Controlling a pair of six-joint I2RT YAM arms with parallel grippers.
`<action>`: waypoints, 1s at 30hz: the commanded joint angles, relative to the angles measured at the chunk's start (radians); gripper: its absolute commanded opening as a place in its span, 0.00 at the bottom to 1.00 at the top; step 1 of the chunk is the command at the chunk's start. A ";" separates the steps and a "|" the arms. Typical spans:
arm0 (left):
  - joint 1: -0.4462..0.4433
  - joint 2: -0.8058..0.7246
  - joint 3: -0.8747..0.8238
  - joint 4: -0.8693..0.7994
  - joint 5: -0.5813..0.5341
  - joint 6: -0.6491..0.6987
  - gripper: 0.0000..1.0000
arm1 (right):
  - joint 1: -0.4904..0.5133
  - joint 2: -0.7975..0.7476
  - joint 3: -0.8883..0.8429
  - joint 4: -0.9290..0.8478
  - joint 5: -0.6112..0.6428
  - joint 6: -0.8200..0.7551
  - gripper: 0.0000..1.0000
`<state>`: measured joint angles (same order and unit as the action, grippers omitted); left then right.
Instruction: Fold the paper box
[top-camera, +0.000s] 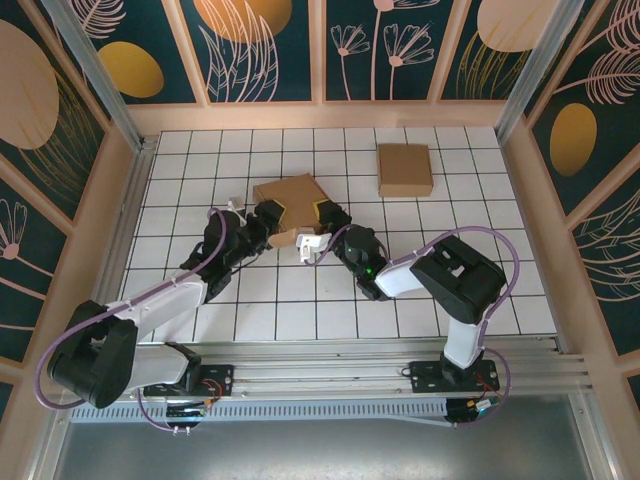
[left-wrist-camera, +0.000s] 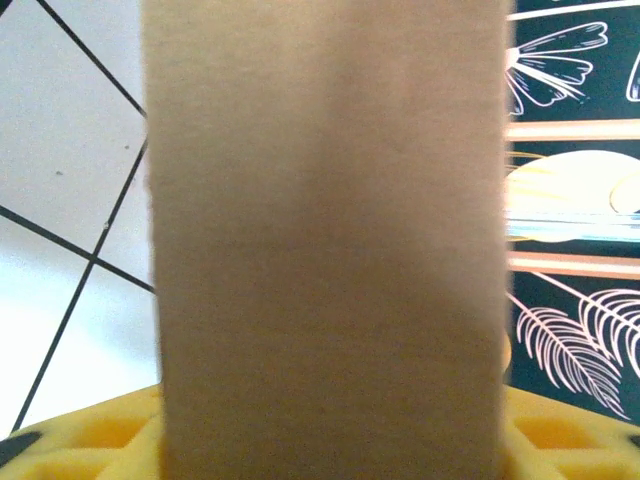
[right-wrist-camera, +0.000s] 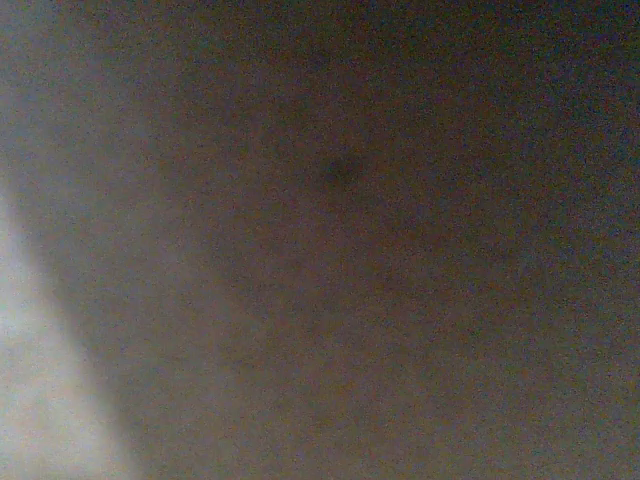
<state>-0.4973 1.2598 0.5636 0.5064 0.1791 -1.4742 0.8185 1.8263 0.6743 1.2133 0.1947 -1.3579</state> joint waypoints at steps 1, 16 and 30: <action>0.008 -0.045 -0.005 0.011 0.019 -0.121 0.67 | 0.008 -0.044 0.008 0.023 0.028 0.016 0.46; 0.055 -0.368 0.259 -0.607 -0.538 0.762 0.87 | -0.038 -0.334 0.556 -1.942 -0.322 0.398 0.32; 0.055 -0.554 -0.016 -0.359 -0.277 1.001 0.92 | -0.045 0.070 0.978 -2.416 -0.261 0.487 0.43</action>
<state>-0.4438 0.7300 0.5823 0.0647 -0.1612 -0.5182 0.7795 1.8816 1.6268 -1.0916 -0.0532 -0.8536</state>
